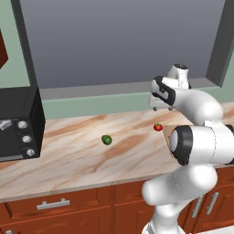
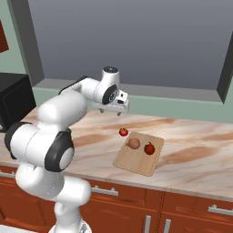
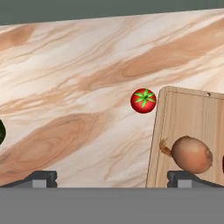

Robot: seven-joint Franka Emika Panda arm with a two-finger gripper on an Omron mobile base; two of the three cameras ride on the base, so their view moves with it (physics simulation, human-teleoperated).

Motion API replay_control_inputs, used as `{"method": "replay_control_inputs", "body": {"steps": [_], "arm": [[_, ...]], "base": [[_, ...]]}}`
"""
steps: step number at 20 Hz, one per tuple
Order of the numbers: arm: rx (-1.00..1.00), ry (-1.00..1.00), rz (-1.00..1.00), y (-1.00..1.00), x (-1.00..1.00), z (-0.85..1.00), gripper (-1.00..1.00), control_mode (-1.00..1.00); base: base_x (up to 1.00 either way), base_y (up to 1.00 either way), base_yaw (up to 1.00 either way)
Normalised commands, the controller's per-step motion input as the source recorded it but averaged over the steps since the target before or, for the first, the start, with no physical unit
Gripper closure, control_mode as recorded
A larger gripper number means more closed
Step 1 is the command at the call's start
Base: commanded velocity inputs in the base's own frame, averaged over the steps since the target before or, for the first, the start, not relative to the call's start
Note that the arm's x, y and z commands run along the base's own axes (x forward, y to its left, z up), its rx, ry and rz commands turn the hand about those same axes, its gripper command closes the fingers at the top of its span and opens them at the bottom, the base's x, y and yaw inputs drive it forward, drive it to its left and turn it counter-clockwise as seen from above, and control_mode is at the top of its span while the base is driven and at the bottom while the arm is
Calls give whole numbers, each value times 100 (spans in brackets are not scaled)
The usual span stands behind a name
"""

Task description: Place the avocado, onion, tomato, and bell pepper on the cutting board.

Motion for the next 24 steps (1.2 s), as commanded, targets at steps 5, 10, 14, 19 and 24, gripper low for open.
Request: {"method": "replay_control_inputs", "body": {"steps": [5, 10, 14, 19, 24], "arm": [[-3, 6, 0, 0, 26, -29, -100, -100], [-1, 0, 0, -2, 6, -28, -100, -100], [-4, -3, 0, -11, 1, -46, -100, -100], [-7, -16, 0, -16, 2, -31, -100, -100], [0, -2, 0, -3, 18, 0, -100, -100]], "base": [[0, 0, 0], [0, 0, 0], [0, 0, 0], [0, 0, 0], [0, 0, 0]]}}
